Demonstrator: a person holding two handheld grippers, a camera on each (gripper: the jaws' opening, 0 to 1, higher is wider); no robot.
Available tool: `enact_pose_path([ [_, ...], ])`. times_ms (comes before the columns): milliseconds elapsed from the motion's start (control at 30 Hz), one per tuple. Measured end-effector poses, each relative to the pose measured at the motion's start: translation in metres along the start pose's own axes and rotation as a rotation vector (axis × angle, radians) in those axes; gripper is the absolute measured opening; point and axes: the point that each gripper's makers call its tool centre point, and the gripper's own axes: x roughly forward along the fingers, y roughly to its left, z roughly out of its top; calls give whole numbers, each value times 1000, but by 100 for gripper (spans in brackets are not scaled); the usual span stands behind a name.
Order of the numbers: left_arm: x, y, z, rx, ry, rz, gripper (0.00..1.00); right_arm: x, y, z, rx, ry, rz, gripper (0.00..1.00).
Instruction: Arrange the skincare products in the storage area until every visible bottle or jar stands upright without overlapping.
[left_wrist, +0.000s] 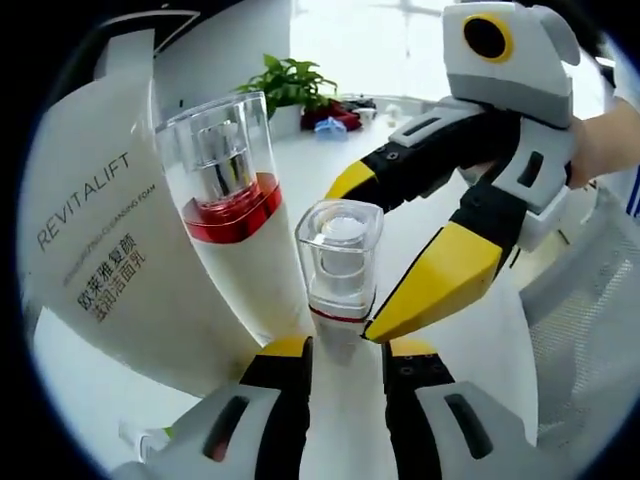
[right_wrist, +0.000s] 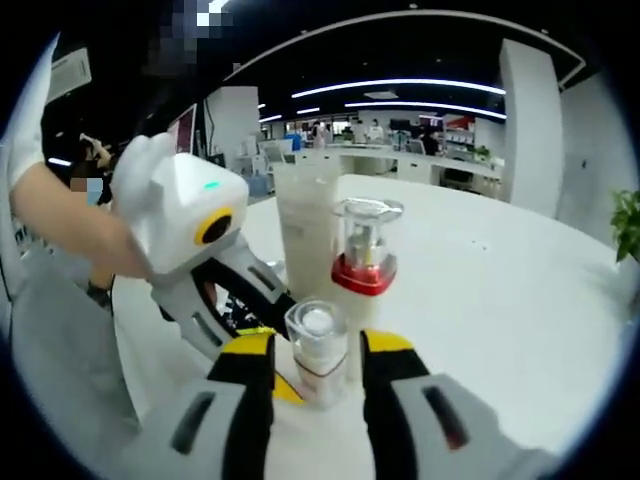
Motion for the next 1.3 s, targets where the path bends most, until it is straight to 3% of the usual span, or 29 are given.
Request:
enact_pose_path([
  [200, -11, -3, 2, -20, -12, -1, 31, -5, 3, 2, 17, 0, -2, 46],
  [500, -39, -15, -5, -67, -22, 2, 39, -18, 13, 0, 43, 18, -12, 54],
  [833, -77, -14, -20, -162, -42, 97, 56, -32, 31, -7, 82, 50, 4, 64],
  [1300, -138, -14, -47, -311, -78, 245, 69, -53, 38, -1, 101, 5, -18, 71],
])
